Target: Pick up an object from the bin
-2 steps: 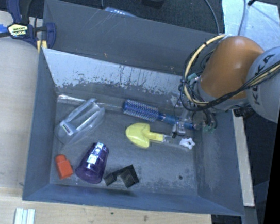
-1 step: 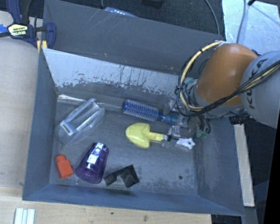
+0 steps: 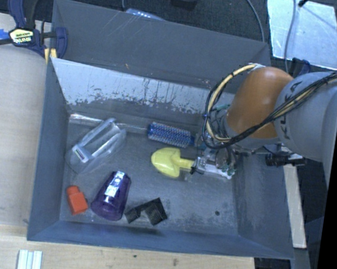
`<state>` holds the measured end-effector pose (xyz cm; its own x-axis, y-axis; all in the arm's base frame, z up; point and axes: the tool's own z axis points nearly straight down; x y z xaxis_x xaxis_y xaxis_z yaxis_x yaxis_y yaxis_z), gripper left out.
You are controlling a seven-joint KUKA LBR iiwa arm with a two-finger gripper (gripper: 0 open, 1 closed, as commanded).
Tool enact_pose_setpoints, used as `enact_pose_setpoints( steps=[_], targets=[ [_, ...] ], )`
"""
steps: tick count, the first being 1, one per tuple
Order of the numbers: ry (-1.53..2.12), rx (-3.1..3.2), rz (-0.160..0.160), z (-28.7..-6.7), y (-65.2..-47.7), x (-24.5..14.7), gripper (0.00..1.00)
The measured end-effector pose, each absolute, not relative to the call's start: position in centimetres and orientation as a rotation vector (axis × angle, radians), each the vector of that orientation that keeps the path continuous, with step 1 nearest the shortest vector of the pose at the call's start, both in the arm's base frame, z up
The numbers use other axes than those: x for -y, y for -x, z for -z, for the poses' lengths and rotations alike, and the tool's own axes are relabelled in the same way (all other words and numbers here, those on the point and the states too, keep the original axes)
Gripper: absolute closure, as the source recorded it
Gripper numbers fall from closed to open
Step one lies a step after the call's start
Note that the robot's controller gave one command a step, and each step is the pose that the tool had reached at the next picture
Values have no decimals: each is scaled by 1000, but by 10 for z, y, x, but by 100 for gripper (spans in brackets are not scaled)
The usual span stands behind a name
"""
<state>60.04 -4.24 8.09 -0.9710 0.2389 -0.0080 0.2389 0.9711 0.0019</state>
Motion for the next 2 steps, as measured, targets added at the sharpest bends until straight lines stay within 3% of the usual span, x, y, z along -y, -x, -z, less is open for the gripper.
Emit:
enact_pose_setpoints(
  steps=[1,2],
  targets=[
    [-418,-3096,0,-72,-595,29,100],
    [-416,-3098,0,-71,-595,28,100]
  ],
)
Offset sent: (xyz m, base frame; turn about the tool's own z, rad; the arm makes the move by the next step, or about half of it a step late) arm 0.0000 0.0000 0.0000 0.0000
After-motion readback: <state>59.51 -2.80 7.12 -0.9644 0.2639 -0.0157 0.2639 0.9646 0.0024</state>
